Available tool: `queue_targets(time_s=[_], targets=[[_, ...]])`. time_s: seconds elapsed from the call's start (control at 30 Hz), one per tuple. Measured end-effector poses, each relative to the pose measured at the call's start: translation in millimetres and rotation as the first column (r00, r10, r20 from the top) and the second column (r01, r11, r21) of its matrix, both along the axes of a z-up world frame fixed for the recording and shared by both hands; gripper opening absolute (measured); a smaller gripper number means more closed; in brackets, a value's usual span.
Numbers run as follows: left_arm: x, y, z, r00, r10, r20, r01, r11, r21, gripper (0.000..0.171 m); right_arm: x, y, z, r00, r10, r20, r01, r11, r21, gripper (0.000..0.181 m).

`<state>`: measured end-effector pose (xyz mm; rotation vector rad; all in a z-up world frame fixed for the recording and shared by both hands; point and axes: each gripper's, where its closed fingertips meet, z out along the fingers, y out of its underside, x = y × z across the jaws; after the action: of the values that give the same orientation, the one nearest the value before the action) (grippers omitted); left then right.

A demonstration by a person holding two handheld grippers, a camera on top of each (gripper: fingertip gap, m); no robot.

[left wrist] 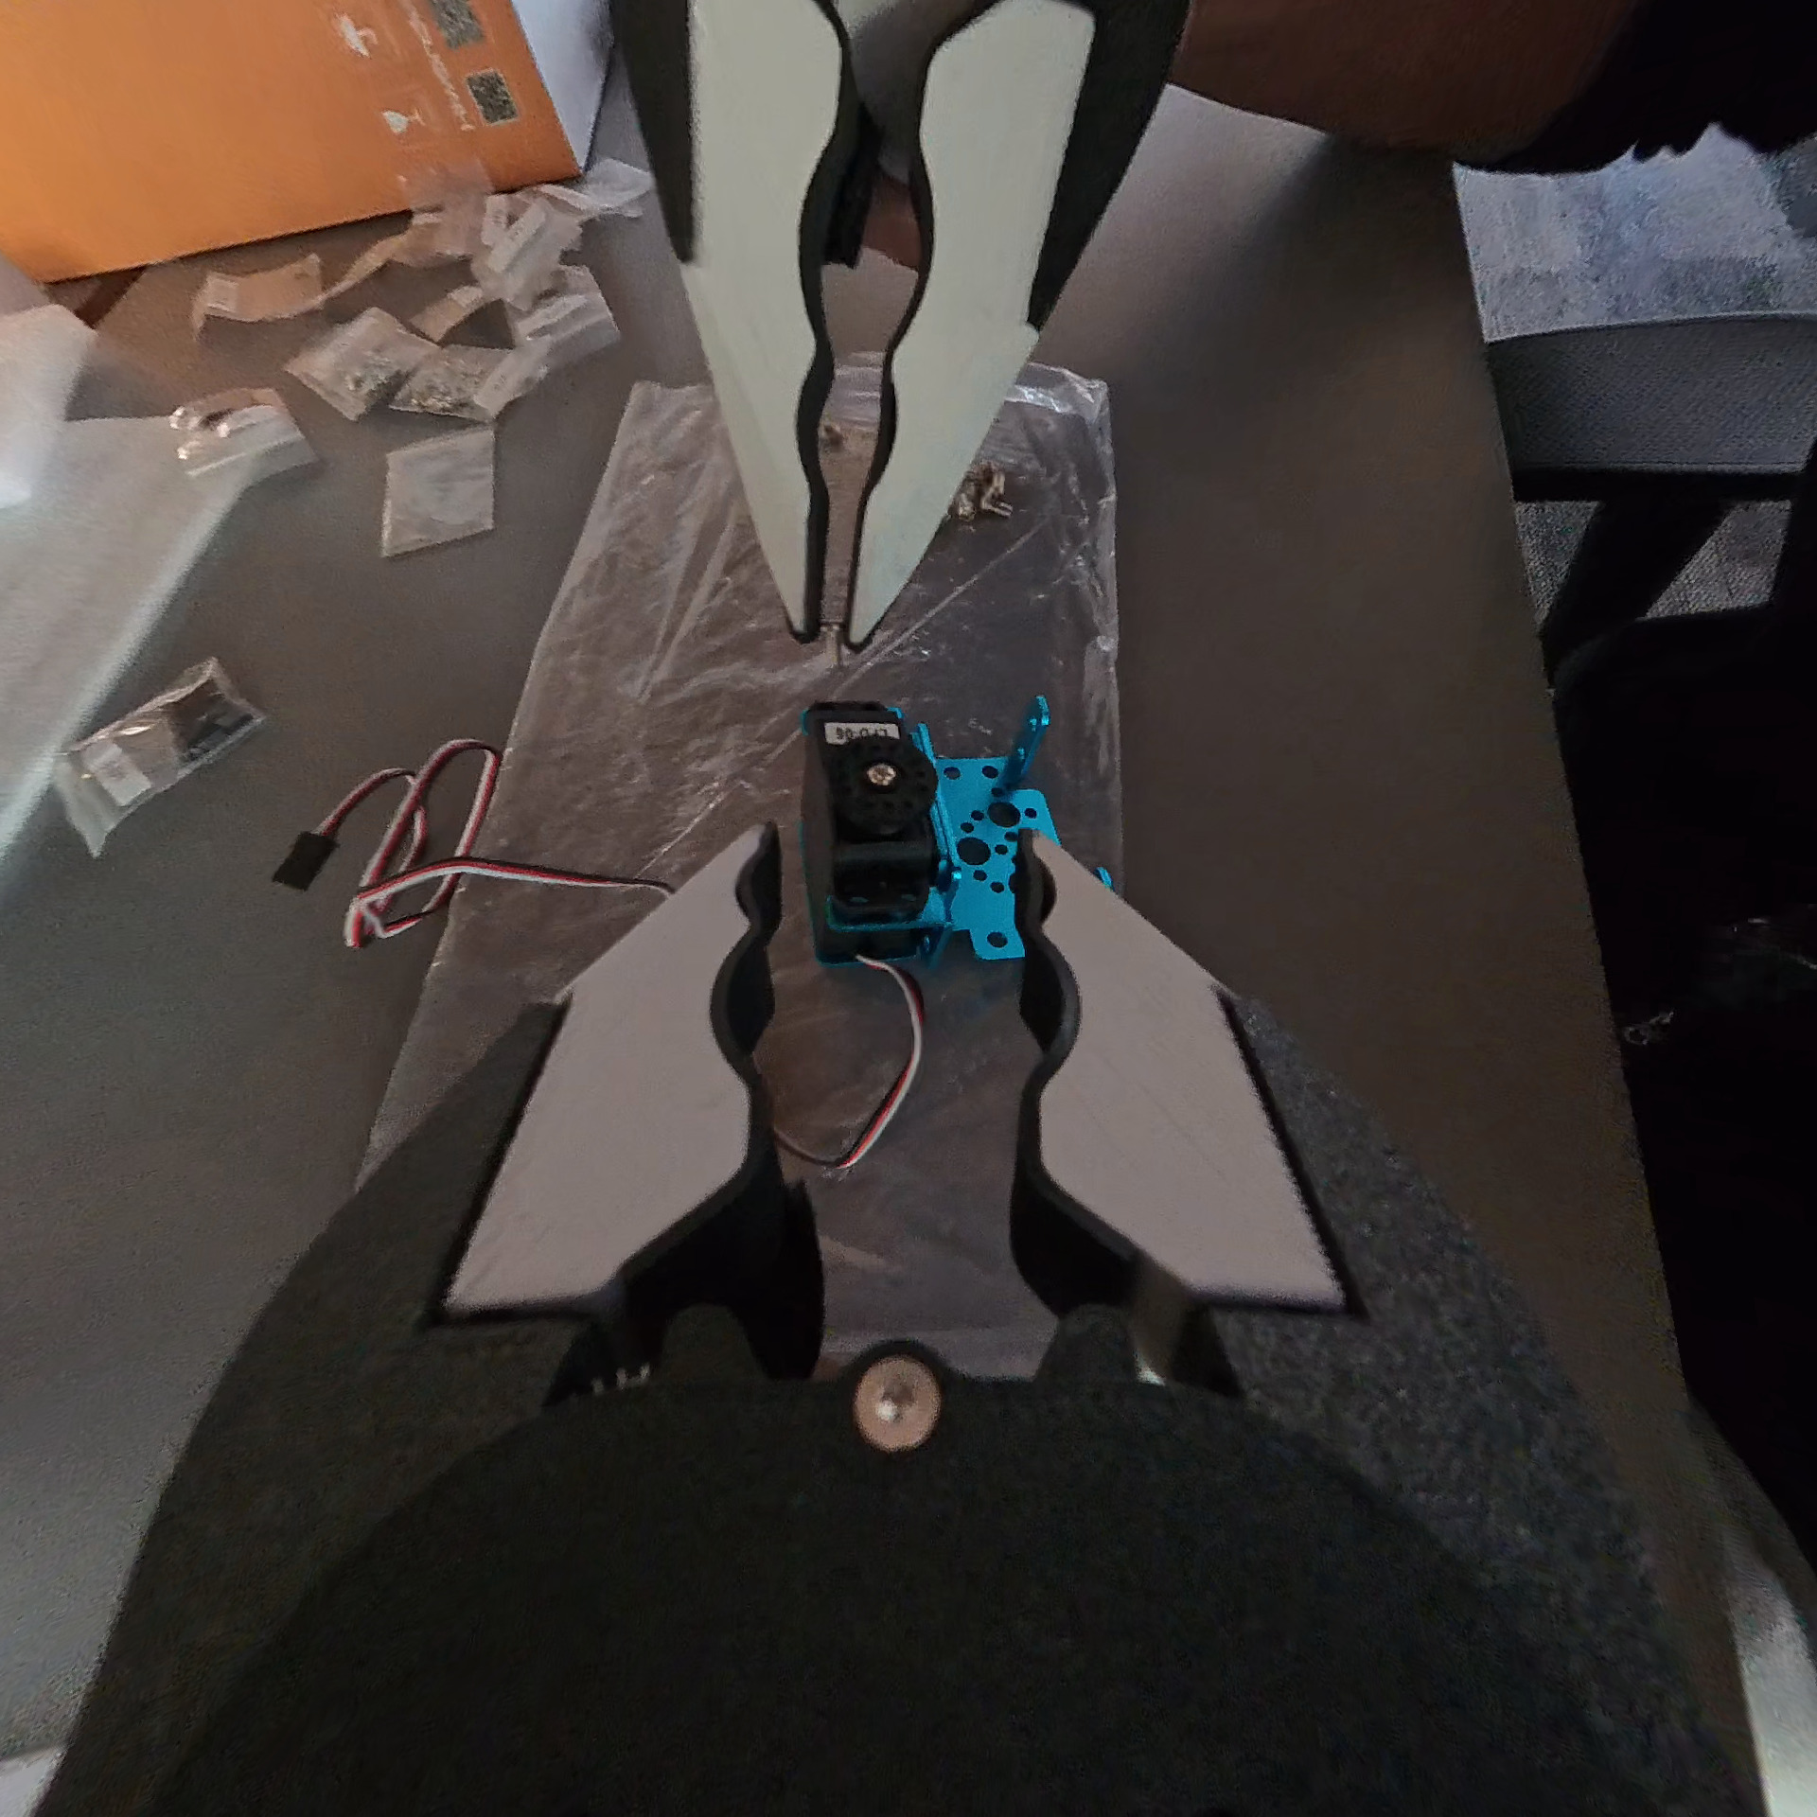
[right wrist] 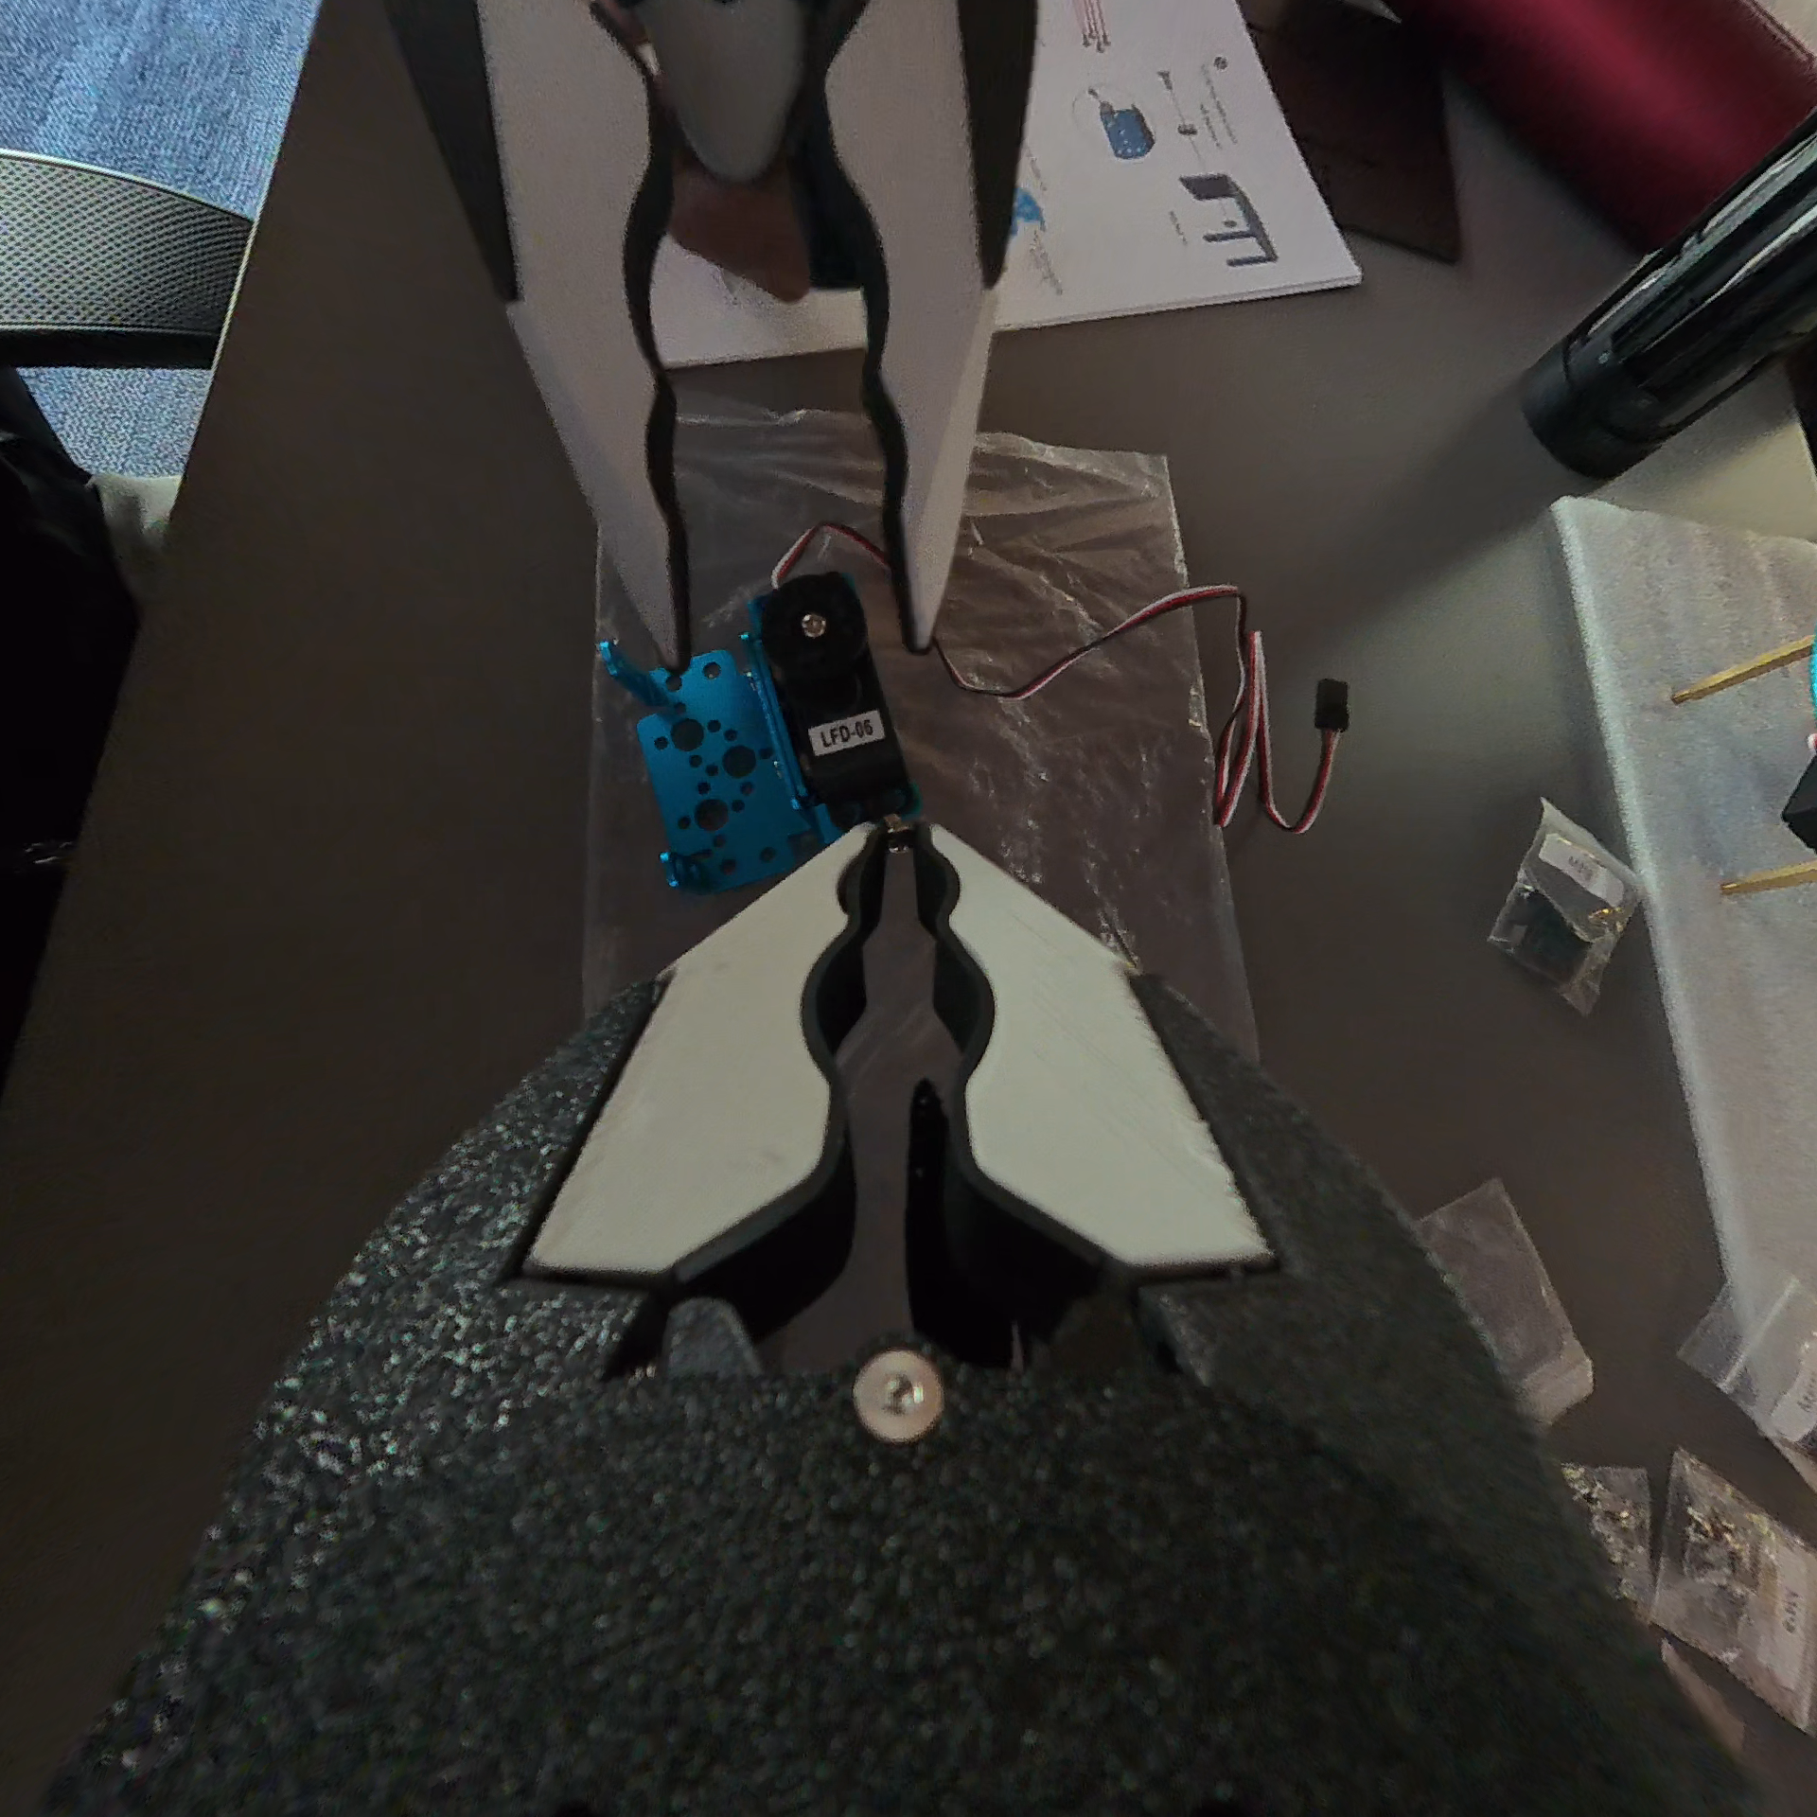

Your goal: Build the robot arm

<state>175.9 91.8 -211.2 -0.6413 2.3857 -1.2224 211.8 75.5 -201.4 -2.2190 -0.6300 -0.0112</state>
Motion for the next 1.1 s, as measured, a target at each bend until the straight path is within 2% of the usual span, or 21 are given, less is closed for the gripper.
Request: queue_targets(time_s=[0.1, 0.23, 0.47, 0.57, 0.67, 0.73, 0.8, 0.87, 1.1], targets=[[1, 0, -6, 0.999, 0.01, 0.038, -0.013, 0.998, 0.056, 0.042, -1, 2, -1, 1.0, -0.004, -0.011, 0.004, 1.0, -0.009, 0.005], [4, 1, -5, 0.998, 0.025, 0.056, -0.028, 0.998, 0.063, 0.029, -3, 5, -1, 1.0, -0.004, -0.005, 0.004, 1.0, -0.012, 0.005], [5, 1, -5, 0.996, 0.033, 0.084, -0.04, 0.995, 0.086, 0.028, -5, 7, -3, 1.0, -0.006, 0.026, 0.007, 0.999, -0.033, 0.005], [6, 0, -5, 0.995, 0.034, 0.091, -0.042, 0.996, 0.081, 0.028, -7, 9, 10, 0.999, -0.007, 0.037, 0.007, 1.0, 0.001, 0.005], [7, -2, -5, 0.996, 0.036, 0.081, -0.041, 0.997, 0.059, 0.028, -22, 13, 36, 0.999, 0.041, -0.024, -0.04, 0.999, 0.029, 0.004], [7, -2, -4, 0.997, 0.038, 0.07, -0.042, 0.998, 0.05, 0.028, -34, 14, 38, 0.995, 0.089, -0.034, -0.091, 0.995, -0.047, 0.004], [5, -2, 0, 0.997, 0.042, 0.064, -0.044, 0.999, 0.026, 0.03, -32, 20, 34, 0.991, 0.108, 0.075, -0.1, 0.99, -0.096, 0.005], [2, 3, 7, 0.998, 0.045, 0.047, -0.045, 0.999, -0.008, 0.038, -34, 25, 32, 0.982, 0.141, 0.128, -0.12, 0.98, -0.158, 0.004], [-12, 33, 4, 0.99, 0.022, -0.142, -0.038, 0.993, -0.113, 0.038, -37, 38, 15, 0.954, 0.188, 0.234, -0.109, 0.943, -0.313, 0.005]])
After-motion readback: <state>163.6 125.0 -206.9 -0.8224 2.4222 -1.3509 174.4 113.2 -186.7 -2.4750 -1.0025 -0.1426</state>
